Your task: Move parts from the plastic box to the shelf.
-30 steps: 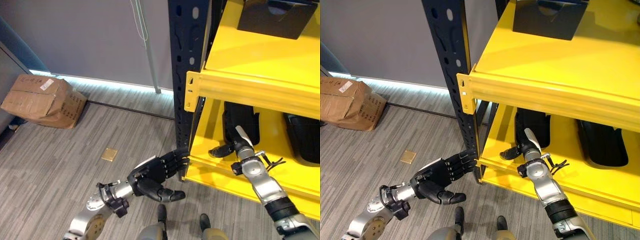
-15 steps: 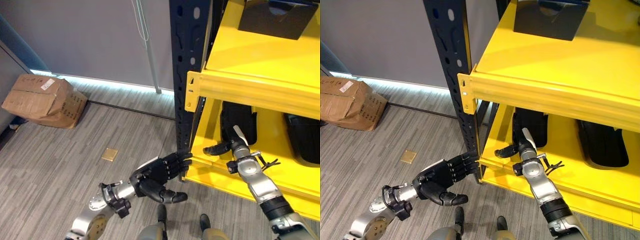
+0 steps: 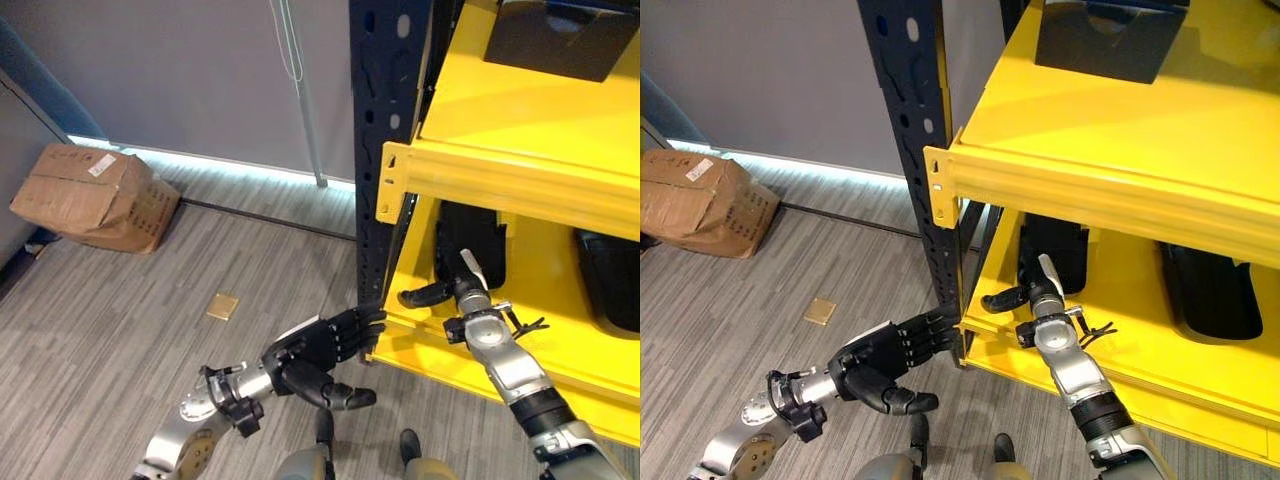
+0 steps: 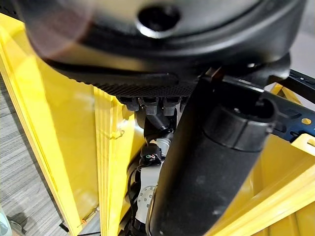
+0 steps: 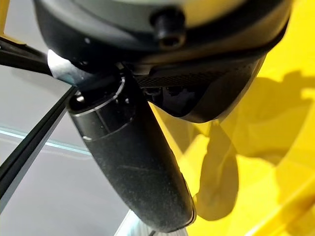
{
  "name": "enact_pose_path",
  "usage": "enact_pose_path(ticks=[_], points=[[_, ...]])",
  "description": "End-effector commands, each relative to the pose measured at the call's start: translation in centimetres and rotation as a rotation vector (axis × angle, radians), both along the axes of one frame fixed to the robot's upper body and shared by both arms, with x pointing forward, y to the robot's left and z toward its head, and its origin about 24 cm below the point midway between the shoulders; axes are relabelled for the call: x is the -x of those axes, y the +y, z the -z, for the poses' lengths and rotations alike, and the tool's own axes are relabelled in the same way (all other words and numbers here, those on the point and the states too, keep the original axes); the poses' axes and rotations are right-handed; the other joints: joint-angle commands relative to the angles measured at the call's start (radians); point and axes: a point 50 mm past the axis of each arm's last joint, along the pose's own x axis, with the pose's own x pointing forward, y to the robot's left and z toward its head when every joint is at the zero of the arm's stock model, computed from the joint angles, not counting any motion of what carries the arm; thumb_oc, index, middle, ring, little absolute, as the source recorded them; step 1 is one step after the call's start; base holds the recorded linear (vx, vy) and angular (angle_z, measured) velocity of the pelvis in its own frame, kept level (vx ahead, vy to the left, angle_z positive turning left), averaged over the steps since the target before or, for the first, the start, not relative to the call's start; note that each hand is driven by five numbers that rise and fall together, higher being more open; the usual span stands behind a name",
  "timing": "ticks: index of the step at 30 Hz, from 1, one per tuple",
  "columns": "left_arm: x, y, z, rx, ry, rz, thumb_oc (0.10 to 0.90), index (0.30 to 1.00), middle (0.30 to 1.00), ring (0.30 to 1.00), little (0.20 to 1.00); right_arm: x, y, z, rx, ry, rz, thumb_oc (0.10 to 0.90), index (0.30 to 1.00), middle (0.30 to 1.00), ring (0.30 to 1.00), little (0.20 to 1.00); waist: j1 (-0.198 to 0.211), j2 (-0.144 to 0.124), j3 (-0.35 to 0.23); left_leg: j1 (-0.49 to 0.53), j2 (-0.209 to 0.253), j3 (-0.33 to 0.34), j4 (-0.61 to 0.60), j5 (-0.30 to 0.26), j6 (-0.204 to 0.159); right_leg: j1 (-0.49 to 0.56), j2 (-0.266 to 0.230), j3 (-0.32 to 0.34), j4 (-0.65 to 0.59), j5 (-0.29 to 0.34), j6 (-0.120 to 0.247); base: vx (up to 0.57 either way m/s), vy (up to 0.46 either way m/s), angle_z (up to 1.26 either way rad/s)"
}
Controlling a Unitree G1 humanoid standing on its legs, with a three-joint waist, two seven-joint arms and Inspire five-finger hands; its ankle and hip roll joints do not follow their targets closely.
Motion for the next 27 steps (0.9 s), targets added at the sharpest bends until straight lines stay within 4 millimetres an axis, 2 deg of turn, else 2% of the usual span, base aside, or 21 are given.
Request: enact_pose_path(ticks=[1,9,12,18,22,27], points=[[-0.7,-1.7,-2.5,0.111,-0.140,0.033,0.900,1.000,1.000,1.000,1.000,-2.2,0.2,-5.0,-0.027,-0.248,0.078,0.900,1.000,1.000,1.000,1.000,0.026,-0.011,-0.062,0.063,0.012,0.019,0.020,-0.147,0.007,-0.087,0.001,-0.049,0.165,-0.080,-0.030,0.00,0.000,0.00],[-0.7,-2.1,-2.7,0.130,-0.145,0.027,0.900,1.000,1.000,1.000,1.000,-2.3,-1.0,-5.6,-0.050,-0.314,0.243,0.900,1.000,1.000,1.000,1.000,0.018,0.005,-0.062,0.066,0.007,0.018,0.017,-0.150,0.008,-0.089,0.001,-0.041,0.167,-0.081,-0.030,0.00,0.009,0.00],[-0.6,-2.1,-2.6,0.134,-0.144,0.028,0.900,1.000,1.000,1.000,1.000,-2.1,-1.4,-5.6,-0.057,-0.331,0.254,0.900,1.000,1.000,1.000,1.000,0.016,0.011,-0.063,0.068,0.006,0.019,0.017,-0.150,0.009,-0.089,-0.001,-0.041,0.167,-0.081,-0.031,0.00,0.012,0.00],[-0.6,-2.2,-2.6,0.139,-0.144,0.033,0.900,1.000,1.000,1.000,1.000,-2.0,0.1,-6.9,-0.044,-0.430,0.094,0.900,1.000,1.000,1.000,1.000,0.010,0.016,-0.066,0.069,0.003,0.019,0.015,-0.149,0.008,-0.091,-0.003,-0.038,0.169,-0.082,-0.031,0.00,0.000,0.00],[-0.4,-2.0,-2.6,0.143,-0.142,0.029,0.900,1.000,1.000,1.000,1.000,-0.7,1.5,-8.4,0.045,-0.575,-0.028,0.900,1.000,1.000,1.000,1.000,0.003,0.017,-0.069,0.068,0.003,0.021,0.016,-0.149,0.008,-0.094,-0.004,-0.036,0.172,-0.084,-0.028,0.00,0.000,0.00],[-0.1,-1.7,-2.7,0.150,-0.145,0.024,0.900,1.000,1.000,1.000,1.000,0.8,2.7,-9.0,0.121,-0.661,-0.138,0.900,1.000,1.000,1.000,1.000,-0.004,0.019,-0.071,0.065,0.003,0.021,0.019,-0.151,0.008,-0.099,-0.006,-0.036,0.176,-0.087,-0.026,0.00,0.000,0.00]])
